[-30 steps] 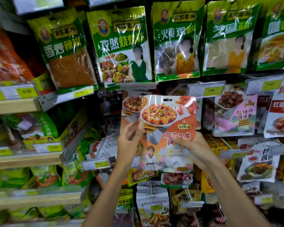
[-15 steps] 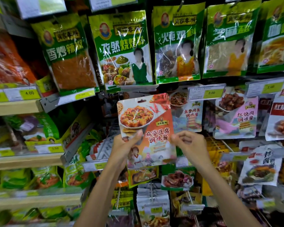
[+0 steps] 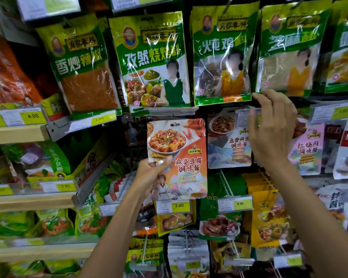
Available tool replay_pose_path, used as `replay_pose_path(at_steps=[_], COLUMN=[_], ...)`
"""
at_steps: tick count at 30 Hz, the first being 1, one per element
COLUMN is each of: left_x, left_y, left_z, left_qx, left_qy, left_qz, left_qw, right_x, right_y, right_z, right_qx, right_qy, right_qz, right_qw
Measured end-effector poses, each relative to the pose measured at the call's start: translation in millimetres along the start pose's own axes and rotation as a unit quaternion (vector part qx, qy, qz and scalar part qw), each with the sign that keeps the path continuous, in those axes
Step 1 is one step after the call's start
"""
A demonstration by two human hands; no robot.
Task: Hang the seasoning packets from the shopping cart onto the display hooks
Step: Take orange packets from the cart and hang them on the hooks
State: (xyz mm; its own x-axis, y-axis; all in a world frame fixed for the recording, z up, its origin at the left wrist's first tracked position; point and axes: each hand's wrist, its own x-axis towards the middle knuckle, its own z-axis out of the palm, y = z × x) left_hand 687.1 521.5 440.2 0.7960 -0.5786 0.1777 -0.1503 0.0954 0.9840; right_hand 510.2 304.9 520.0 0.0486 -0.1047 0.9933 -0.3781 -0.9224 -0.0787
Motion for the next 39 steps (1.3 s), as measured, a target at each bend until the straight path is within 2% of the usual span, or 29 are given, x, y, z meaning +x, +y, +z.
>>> replay_pose_path(at_steps=[5, 18, 24, 28, 34, 39], left_x=[6, 44, 69, 80, 76, 54], left_y=[-8, -29, -33, -33, -34, -34], left_z=[2, 8, 13, 19, 35, 35], left_qx=[-0.005, -0.038, -0.003, 0.009, -0.011, 0.015], left_qy=[0.003, 0.039, 0.084, 0.088, 0.152, 0.243], left_qz=[-0.011, -0.032, -0.048, -0.062, -0.027, 0.074], left_qw=[1.0, 0.998, 0.995, 0.994, 0.988, 0.967], right_x=[1, -11, -10, -11, -11, -11], right_y=[7, 13, 11, 9, 9, 6], right_z=[13, 20, 19, 19, 18, 17], right_qx=[-0.01, 0.001, -0.001, 0.0, 0.003, 0.007], right_qy=[-0.022, 0.016, 0.029, 0.03, 0.021, 0.022], right_qz=[-0.02, -0.035, -0.039, -0.034, -0.024, -0.017], right_qw=[1.0, 0.999, 0.999, 0.999, 0.999, 1.0])
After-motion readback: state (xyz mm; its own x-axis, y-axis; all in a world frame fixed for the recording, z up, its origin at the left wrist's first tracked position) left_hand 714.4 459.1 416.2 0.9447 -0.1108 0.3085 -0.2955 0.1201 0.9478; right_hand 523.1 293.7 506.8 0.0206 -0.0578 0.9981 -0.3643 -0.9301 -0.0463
